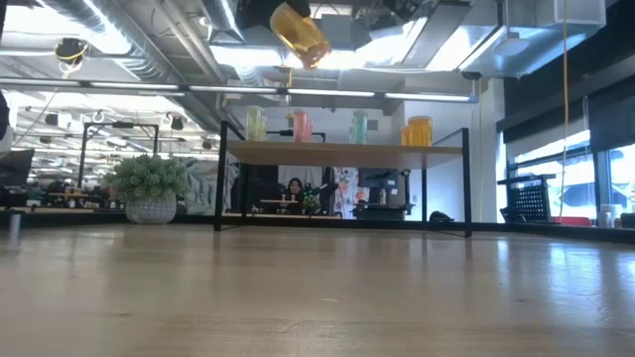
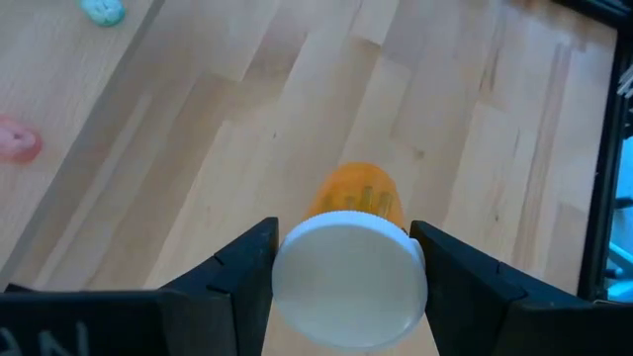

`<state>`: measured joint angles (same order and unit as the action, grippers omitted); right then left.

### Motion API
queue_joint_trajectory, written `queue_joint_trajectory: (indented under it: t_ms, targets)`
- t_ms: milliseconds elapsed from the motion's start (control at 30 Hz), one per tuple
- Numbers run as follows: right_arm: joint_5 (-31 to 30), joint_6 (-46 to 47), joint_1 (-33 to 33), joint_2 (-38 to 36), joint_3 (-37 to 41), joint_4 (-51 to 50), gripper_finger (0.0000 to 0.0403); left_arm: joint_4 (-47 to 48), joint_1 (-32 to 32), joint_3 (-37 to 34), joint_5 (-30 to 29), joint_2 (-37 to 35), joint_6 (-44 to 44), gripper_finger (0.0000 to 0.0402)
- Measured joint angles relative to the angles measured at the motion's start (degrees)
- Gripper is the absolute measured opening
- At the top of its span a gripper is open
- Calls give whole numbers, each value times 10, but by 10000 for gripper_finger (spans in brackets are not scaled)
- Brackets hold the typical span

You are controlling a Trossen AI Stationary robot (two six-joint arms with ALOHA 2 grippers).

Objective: Pick and place medicine bottles onto shelf by color
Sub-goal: Put the orange pill bottle on the shelf aligned with the other orange pill bottles

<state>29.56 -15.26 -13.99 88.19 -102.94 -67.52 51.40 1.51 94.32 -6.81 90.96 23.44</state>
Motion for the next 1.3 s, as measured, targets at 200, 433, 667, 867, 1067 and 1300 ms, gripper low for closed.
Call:
queue_joint_trajectory:
  t_ms: [200,433,667,867,1067,1300]
  targets:
    - [0,1,1,15,0,1,185,0,0,0,0,0,0,198]
    - [-49,-13,4,16,0,21,215,-1,0,0,0,0,0,198]
    - [-49,-12,4,17,30,58,218,-27,0,0,-19,-17,-11,198]
    - [-41,-3,16,18,76,143,218,-49,0,0,-35,-44,-16,198]
    - [-40,1,29,21,79,196,218,-60,0,-1,-49,-45,-31,198]
    - [-46,27,50,53,79,229,218,-69,0,-1,-56,-45,-38,198]
